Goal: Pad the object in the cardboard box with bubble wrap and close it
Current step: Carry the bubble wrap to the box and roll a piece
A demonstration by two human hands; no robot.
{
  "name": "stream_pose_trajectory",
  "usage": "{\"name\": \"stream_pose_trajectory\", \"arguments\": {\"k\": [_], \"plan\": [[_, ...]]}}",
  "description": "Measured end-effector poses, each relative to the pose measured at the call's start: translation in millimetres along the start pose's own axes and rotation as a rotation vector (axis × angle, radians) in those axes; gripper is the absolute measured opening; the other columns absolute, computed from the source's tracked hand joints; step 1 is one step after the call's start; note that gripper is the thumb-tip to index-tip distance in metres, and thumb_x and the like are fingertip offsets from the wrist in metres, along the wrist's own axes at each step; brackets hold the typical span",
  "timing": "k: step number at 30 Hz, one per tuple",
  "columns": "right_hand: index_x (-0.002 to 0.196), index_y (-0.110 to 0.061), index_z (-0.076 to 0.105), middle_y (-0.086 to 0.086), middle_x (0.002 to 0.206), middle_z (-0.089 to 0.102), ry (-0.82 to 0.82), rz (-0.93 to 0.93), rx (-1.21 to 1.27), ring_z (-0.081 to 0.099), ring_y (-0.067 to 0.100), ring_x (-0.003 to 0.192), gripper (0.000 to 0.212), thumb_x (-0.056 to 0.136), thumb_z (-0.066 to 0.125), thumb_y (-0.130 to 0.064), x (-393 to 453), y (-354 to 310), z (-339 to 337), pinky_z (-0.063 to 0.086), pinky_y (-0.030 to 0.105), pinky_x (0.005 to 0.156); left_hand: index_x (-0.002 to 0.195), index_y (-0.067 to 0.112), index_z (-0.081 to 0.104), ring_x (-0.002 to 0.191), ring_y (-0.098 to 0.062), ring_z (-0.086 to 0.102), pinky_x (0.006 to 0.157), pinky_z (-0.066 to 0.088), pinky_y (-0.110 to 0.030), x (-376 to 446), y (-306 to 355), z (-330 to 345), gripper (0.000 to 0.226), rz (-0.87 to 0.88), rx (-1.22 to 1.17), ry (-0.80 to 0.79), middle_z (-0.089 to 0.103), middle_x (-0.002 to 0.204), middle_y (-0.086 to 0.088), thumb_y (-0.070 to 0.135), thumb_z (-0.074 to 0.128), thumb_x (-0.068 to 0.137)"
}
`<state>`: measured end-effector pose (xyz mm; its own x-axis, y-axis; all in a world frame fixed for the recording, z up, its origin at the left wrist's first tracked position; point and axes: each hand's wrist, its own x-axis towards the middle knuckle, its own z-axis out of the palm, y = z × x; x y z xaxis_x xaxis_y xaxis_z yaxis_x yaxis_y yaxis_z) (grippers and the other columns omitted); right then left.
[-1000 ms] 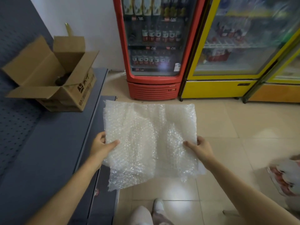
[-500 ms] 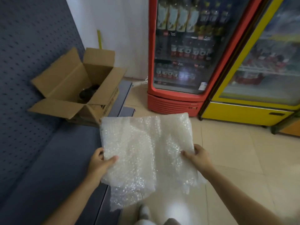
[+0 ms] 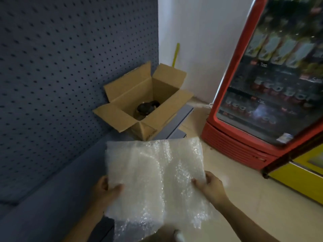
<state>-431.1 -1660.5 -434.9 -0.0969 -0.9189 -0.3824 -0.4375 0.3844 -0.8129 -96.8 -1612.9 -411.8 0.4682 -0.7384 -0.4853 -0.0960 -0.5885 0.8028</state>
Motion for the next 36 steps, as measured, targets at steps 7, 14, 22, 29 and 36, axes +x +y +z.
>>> {"name": "stream_pose_trajectory", "arguments": {"k": [7,14,22,29,36], "plan": [[0.103,-0.029,0.059,-0.009,0.094,0.068,-0.252,-0.132,-0.153,0.067,0.005,0.078,0.031,0.078,0.073,-0.039,45.0,-37.2,21.4,0.053,0.020,0.067,0.117,0.017,0.050,0.095,-0.027,0.058,0.087,0.049,-0.043,-27.0,-29.2,-23.1,0.043,-0.134,-0.144,0.110,0.059,0.110,-0.006,0.014,0.073,0.082],[0.098,-0.026,0.064,-0.003,0.094,0.072,-0.455,-0.221,-0.231,0.070,0.012,0.081,0.025,0.077,0.076,-0.032,59.3,-74.5,82.8,0.058,0.036,0.079,0.122,0.004,0.052,0.090,-0.025,0.051,0.081,0.042,-0.042,-38.4,-55.2,-59.6,0.046,-0.235,-0.239,0.312,0.059,0.115,-0.015,0.009,0.072,0.082],[0.093,-0.027,0.062,-0.008,0.086,0.069,-0.570,-0.303,-0.278,0.065,0.006,0.076,0.018,0.080,0.074,-0.026,73.5,-134.9,155.4,0.051,0.018,0.065,0.127,0.006,0.055,0.101,-0.034,0.058,0.092,0.047,-0.051,-28.4,-72.0,-110.7,0.054,-0.218,-0.314,0.482,0.062,0.122,-0.017,0.013,0.077,0.078],[0.103,-0.014,0.063,0.001,0.090,0.070,-0.598,-0.290,-0.289,0.065,0.010,0.076,0.025,0.081,0.074,-0.021,101.0,-168.1,194.9,0.048,0.020,0.063,0.113,0.007,0.059,0.090,-0.032,0.064,0.086,0.053,-0.048,-1.4,-64.4,-119.1,0.042,-0.155,-0.425,0.549,0.066,0.104,-0.014,0.005,0.078,0.075],[0.104,-0.014,0.051,-0.005,0.089,0.055,-0.531,-0.344,-0.393,0.054,0.008,0.074,0.028,0.085,0.070,-0.021,131.5,-178.5,214.8,0.044,0.014,0.063,0.105,0.013,0.059,0.089,-0.030,0.063,0.086,0.053,-0.047,32.4,-55.2,-115.4,0.036,-0.163,-0.462,0.594,0.066,0.099,-0.013,0.000,0.075,0.077]]}}
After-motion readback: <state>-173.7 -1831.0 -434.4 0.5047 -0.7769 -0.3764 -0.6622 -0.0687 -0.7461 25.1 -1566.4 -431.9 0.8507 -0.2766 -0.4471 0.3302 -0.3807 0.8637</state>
